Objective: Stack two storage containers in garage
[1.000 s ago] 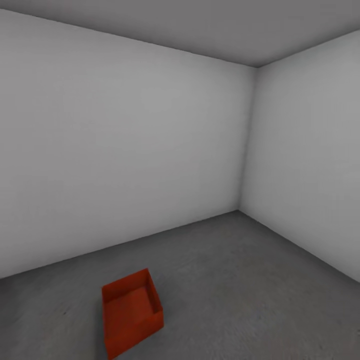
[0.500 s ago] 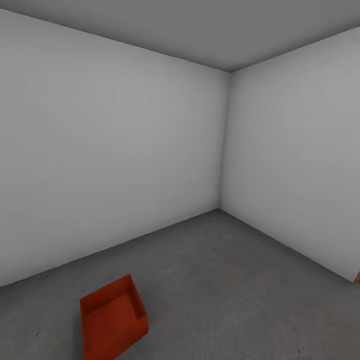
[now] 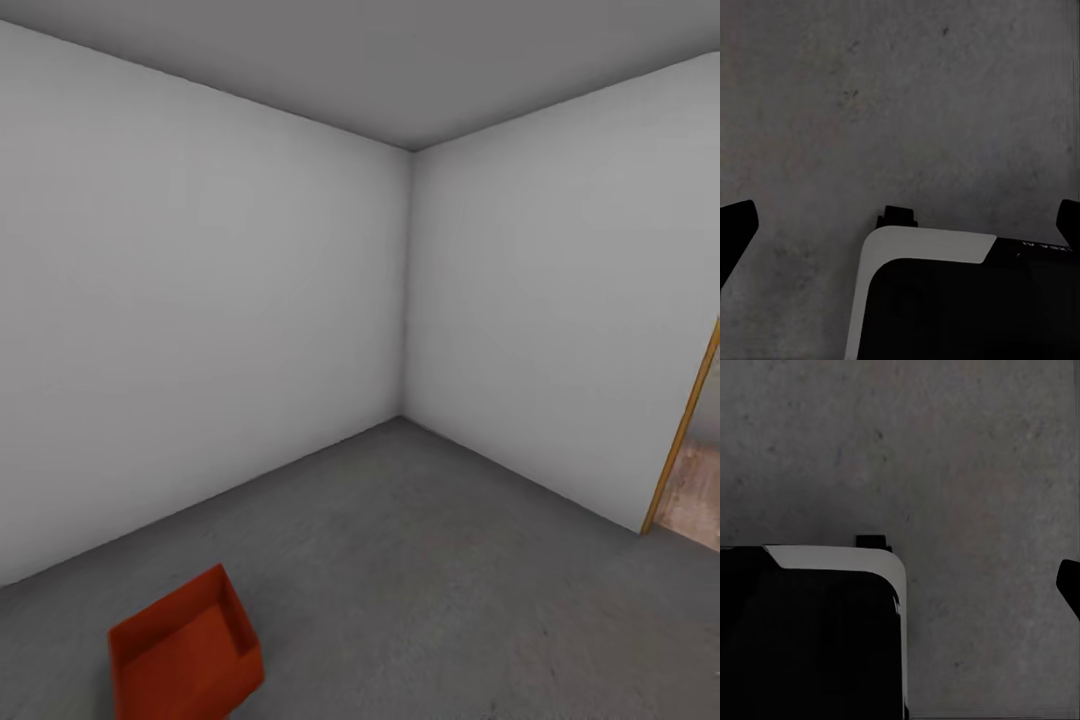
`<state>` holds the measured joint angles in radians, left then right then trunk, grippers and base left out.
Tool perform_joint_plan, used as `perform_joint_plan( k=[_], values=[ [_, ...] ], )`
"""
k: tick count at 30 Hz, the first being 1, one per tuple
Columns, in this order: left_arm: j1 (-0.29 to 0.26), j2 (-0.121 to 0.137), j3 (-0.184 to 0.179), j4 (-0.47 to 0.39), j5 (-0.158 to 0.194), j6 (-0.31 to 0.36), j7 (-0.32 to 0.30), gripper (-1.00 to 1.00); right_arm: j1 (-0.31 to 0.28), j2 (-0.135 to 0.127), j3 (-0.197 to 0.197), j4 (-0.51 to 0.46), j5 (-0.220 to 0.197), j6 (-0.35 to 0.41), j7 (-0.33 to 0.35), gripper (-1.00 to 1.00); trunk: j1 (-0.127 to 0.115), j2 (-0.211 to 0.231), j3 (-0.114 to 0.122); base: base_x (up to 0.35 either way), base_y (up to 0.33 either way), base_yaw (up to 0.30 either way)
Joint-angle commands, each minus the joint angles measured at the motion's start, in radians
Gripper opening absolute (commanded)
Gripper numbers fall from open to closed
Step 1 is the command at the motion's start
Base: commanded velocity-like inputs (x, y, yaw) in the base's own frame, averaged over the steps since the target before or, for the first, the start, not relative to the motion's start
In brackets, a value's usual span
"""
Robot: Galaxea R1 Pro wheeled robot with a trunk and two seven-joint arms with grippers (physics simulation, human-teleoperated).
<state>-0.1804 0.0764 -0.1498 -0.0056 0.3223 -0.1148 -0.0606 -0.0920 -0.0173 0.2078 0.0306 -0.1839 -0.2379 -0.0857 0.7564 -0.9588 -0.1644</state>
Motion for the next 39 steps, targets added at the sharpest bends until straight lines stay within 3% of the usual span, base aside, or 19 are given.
perform_joint_plan(
  k=[1, 39],
  values=[
    [-0.001, 0.000, -0.008, 0.001, 0.011, -0.003, -0.004, 1.00, -0.002, 0.000, 0.009, 0.003, -0.009, -0.005, 0.000, 1.00, 0.000, -0.001, -0.001, 0.000, 0.000, -0.277],
    [-0.001, 0.000, -0.007, 0.001, 0.011, -0.003, -0.004, 1.00, -0.002, 0.000, 0.009, 0.003, -0.001, -0.005, 0.000, 1.00, 0.000, -0.001, 0.007, 0.000, 0.000, -0.280]
  ],
)
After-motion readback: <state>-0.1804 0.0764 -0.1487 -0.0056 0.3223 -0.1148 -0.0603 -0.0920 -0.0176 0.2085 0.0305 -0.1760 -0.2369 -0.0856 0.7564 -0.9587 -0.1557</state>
